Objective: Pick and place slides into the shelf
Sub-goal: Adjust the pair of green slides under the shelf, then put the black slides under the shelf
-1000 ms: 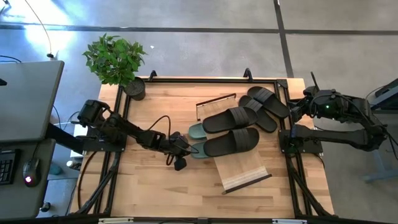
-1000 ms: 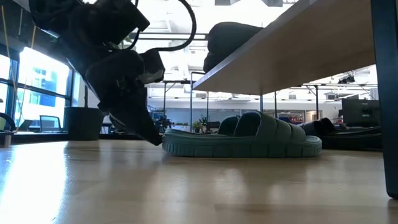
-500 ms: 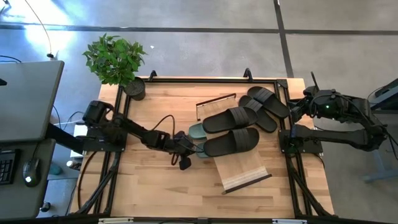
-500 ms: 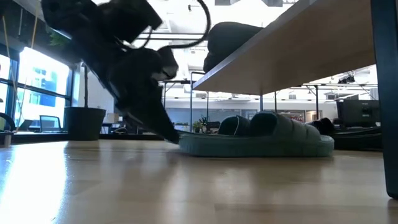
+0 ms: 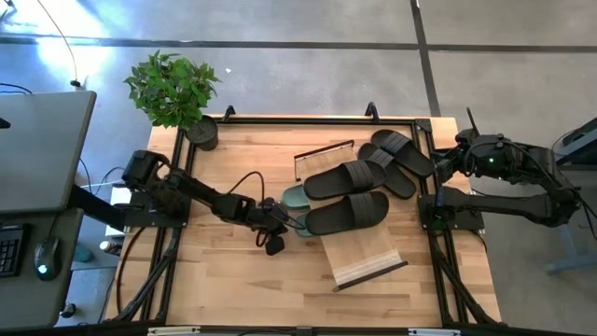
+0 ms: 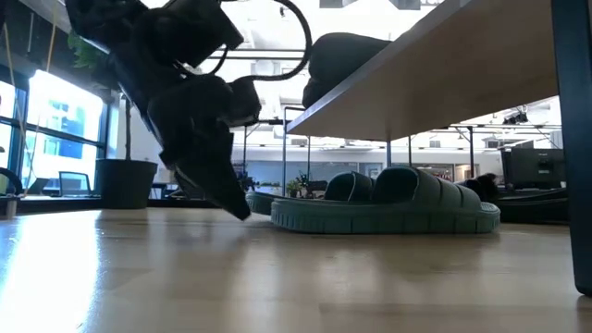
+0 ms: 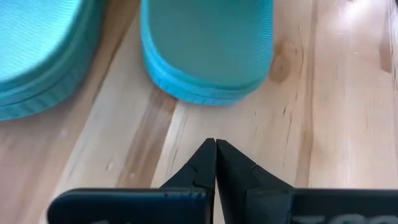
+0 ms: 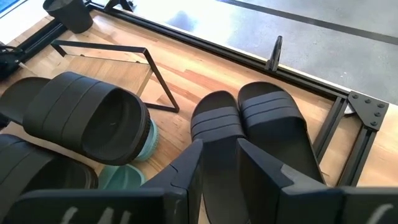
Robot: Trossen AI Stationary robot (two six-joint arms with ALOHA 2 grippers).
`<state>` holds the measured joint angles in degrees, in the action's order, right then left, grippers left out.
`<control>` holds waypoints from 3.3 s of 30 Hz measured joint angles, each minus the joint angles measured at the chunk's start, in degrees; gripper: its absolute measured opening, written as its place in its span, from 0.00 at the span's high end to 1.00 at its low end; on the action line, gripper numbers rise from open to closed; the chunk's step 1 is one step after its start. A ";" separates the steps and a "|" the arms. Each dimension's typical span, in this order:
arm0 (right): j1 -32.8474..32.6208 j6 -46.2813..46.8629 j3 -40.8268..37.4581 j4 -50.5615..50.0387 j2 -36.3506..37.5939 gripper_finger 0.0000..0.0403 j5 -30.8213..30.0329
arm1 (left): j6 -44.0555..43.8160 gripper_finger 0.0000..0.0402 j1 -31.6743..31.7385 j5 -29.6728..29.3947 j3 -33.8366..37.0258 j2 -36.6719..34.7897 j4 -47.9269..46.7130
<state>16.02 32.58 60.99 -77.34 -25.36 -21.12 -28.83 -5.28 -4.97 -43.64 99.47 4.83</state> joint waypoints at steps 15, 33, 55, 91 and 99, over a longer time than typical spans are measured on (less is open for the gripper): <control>-0.01 2.00 0.00 0.00 -0.02 0.78 -0.90 | 0.50 1.00 1.57 -12.71 0.13 -4.49 -10.12; 0.02 3.13 0.00 -0.38 -0.01 0.78 -0.61 | 9.14 1.00 11.67 -5.55 0.09 -4.58 -5.35; 0.01 3.49 0.00 -0.87 -0.01 0.78 3.61 | 3.50 1.00 11.63 6.92 0.09 -5.93 -11.40; -28.37 1.75 29.22 -12.89 23.15 0.78 -17.54 | -19.68 1.00 7.84 -1.69 0.09 -15.55 2.74; -8.28 4.81 20.60 -12.16 22.76 0.80 -0.61 | -18.62 1.00 5.44 -2.32 0.09 -15.55 2.76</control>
<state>7.74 37.39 81.59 -89.50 -2.60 -21.73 -47.46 0.16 -7.29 -43.55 83.92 7.59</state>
